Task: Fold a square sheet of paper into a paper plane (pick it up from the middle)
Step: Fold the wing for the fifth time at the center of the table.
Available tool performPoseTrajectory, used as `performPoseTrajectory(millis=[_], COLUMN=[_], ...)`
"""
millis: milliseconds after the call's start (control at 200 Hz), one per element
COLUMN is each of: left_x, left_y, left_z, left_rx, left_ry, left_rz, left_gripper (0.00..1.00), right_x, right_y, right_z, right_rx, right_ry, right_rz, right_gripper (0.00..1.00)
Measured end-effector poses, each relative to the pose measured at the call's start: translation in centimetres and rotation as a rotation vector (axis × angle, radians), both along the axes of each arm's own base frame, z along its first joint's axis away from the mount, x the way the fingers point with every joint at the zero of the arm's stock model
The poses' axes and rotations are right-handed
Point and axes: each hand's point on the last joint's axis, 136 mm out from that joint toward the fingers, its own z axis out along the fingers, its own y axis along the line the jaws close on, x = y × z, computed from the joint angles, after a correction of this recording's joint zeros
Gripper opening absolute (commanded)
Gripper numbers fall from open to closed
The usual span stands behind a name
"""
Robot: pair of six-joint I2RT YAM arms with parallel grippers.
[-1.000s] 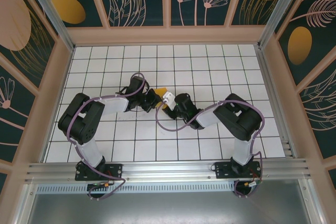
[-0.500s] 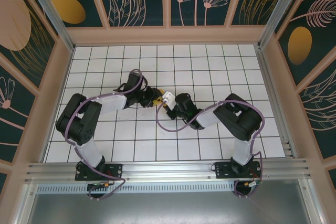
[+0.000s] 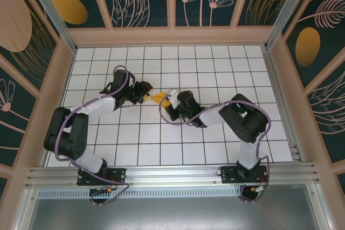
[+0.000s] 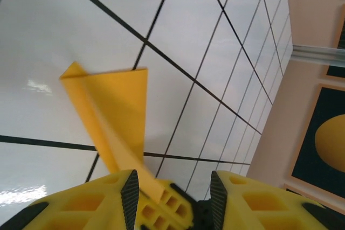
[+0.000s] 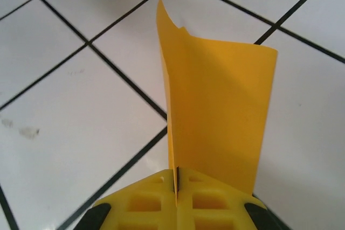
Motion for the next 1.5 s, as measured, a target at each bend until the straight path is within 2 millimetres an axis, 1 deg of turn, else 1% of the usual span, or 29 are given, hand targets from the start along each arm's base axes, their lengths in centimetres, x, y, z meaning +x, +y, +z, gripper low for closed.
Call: performPoseTrajectory(millis=[80,185,305,580,851,951,1076,1281,1501], left_x=[-0.5,-1.3,-1.8,-2.4,-2.2,-2.2,-2.0,-2.2,-2.0], left_y=[0.3,0.5,0.6,0.4,-0.2,-0.6,-1.6,-3.4,-4.7], left_z=[-0.8,-1.8,-2.4,-2.9,-2.3,-2.0,-2.0,-3.4,-4.7], left_rx=[0.012,0.019,0.021,0.011,-0.020,-0.038,-0.056,-0.073,-0.082], left_ry=[0.016,0.032,0.028,-0.014,-0.079,-0.109,-0.140,-0.143,-0.139], left_rz=[0.002,0.002,-0.008,-0.046,-0.080,-0.098,-0.125,-0.179,-0.212], left_gripper=[0.42,0.42,0.42,0.41,0.37,0.34,0.30,0.26,0.24], right_x=[0.6,1.2,1.0,0.3,0.5,0.6,0.6,0.8,0.7], right_y=[0.4,0.9,1.2,1.3,1.0,0.6,0.0,-1.1,-1.3], right_z=[0.0,-0.5,-1.4,-1.2,-0.1,0.1,0.1,0.1,-0.3], right_rx=[0.019,0.029,0.036,0.131,0.261,0.301,0.352,0.421,0.450], right_ry=[0.065,0.165,0.260,0.435,0.572,0.610,0.663,0.739,0.802], right_rz=[-0.034,-0.071,-0.085,-0.109,-0.116,-0.123,-0.143,-0.183,-0.205], right_gripper=[0.00,0.00,0.00,0.00,0.00,0.00,0.00,0.00,0.00])
